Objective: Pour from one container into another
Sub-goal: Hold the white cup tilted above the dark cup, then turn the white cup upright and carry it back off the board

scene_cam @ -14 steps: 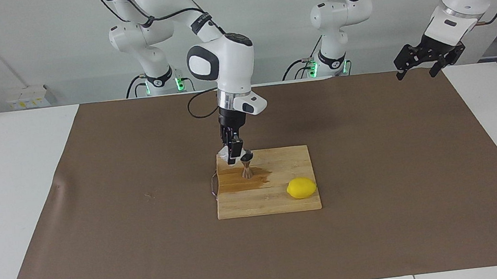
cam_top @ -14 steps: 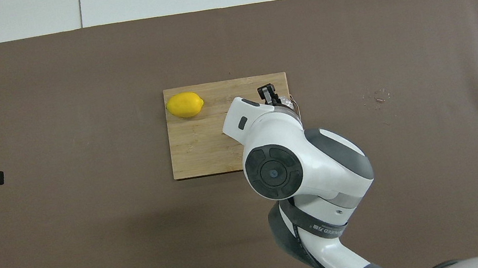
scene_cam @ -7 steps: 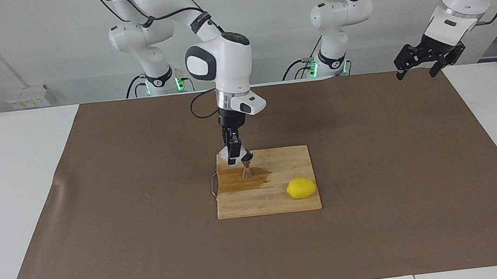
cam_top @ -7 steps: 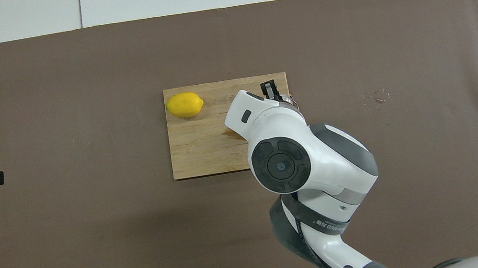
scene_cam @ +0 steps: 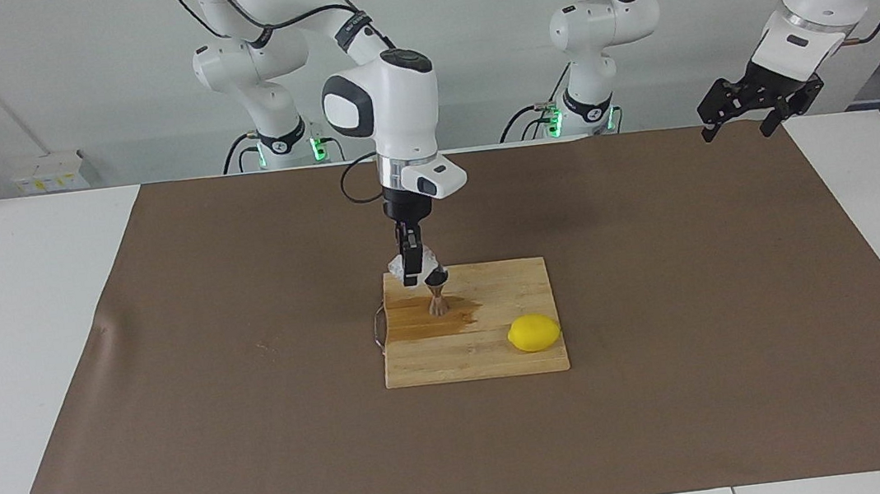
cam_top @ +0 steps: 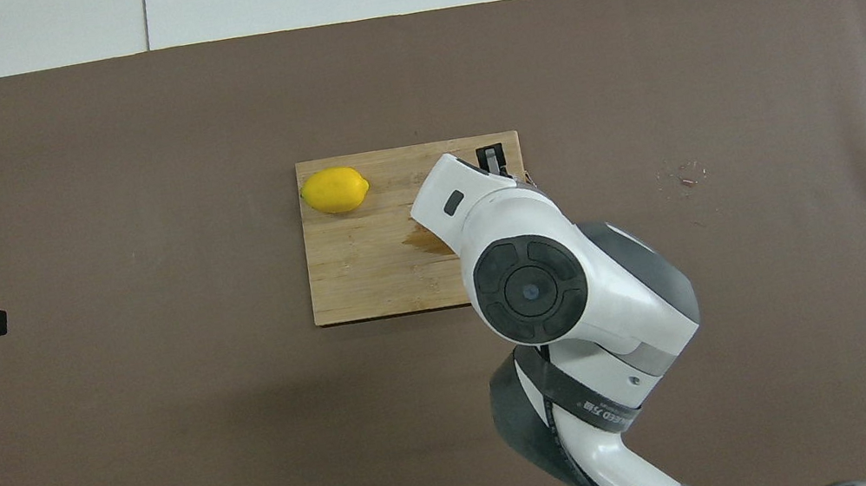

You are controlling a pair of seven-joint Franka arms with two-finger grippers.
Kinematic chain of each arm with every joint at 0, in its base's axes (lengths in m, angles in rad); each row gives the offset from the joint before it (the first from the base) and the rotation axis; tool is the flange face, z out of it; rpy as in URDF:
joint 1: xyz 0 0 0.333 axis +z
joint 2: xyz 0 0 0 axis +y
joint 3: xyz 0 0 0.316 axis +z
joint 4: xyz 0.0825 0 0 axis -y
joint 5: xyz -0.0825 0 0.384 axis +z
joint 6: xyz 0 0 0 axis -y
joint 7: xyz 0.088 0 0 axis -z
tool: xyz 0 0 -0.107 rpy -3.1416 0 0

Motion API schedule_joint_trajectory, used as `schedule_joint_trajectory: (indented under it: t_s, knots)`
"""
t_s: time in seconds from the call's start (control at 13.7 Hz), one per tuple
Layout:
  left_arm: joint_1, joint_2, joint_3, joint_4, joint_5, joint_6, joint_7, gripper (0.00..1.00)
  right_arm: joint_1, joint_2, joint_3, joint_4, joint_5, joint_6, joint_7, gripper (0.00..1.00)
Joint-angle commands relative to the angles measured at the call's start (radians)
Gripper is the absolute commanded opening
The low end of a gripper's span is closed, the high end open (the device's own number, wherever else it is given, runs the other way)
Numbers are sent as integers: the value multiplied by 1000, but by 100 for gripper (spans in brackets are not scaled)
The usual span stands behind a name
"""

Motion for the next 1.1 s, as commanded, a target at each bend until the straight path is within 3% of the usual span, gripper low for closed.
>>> schedule_joint_trajectory:
  t_s: [0.0,0.37,0.88,1.02]
  knots:
    - [19,-27,-12,-25,-6,-3,12,100,-32,-36,9,-15,95,15,-5,45]
    - [19,-27,-12,-25,-6,-5,12,100,-98,-85,9,-17,297,14,-86,45]
    - [19,-27,-12,-25,-6,-5,12,100,-250,-85,9,-15,716,15,-295,45]
    - [19,-27,-12,-25,-6,-5,12,100,-266,-85,8,-17,758,14,-301,45]
